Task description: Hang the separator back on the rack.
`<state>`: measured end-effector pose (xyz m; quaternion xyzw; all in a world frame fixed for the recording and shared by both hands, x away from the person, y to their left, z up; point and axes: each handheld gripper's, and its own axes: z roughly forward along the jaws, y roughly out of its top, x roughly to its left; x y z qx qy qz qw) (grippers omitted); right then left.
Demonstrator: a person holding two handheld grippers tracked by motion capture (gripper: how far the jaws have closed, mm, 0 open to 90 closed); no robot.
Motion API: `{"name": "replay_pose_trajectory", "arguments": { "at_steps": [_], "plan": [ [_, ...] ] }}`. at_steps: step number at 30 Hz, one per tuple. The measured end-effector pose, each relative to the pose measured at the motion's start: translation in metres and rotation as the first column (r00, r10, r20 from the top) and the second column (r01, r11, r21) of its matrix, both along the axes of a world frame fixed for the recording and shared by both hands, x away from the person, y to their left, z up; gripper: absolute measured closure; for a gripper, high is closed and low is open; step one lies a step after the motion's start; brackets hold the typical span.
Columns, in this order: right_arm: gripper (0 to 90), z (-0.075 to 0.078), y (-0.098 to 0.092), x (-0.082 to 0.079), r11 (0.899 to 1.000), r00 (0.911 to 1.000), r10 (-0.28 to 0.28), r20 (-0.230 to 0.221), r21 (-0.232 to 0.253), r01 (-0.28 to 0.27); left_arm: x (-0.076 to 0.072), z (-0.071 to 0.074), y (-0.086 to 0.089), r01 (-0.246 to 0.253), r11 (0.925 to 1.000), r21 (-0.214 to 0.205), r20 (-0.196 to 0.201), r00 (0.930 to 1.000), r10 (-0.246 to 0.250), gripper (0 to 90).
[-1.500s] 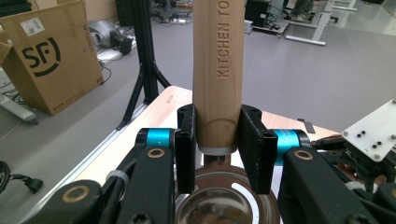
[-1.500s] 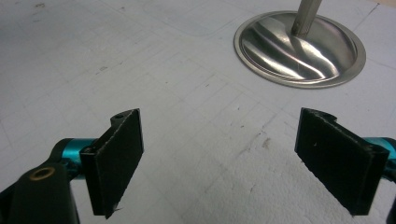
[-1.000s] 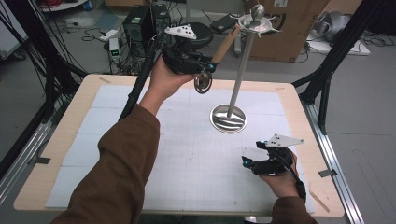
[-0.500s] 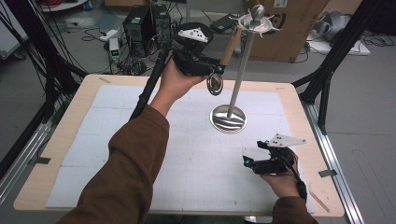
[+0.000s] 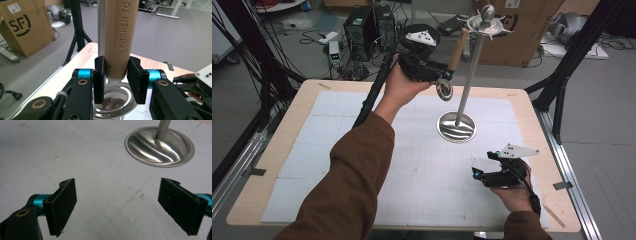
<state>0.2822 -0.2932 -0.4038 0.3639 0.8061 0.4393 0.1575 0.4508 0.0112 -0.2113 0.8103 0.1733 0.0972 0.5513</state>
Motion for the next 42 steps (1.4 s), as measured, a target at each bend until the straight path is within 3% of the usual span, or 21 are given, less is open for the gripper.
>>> {"name": "replay_pose_trajectory", "arguments": {
  "at_steps": [8,11,18,27,42],
  "plan": [
    [14.3,0.0,0.0,0.0,1.0,1.0,0.0,0.0,0.0,0.0,0.001,-0.001,-0.004,-0.008,1.0,-0.002,-0.007,0.9999,0.008,68.0],
    [14.3,-0.001,0.001,0.0,1.0,1.0,0.001,0.0,0.0,-0.001,0.002,-0.001,-0.004,-0.037,0.9993,0.003,-0.008,0.9993,0.037,58.2],
    [14.3,0.0,0.0,0.0,1.0,1.0,0.003,0.002,-0.002,-0.003,0.001,-0.003,-0.001,-0.055,0.9978,0.036,-0.011,0.9984,0.056,48.6],
    [14.3,0.0,0.002,0.0,1.0,1.0,0.005,-0.002,-0.003,-0.005,-0.001,-0.02,0.024,-0.063,0.996,0.063,-0.046,0.9967,0.066,39.8],
    [14.3,-0.001,0.005,0.0,1.0,0.9999,0.012,0.0,-0.012,-0.012,-0.023,-0.028,0.057,-0.037,0.9976,0.059,-0.025,0.9989,0.039,29.7]
  ]
}}
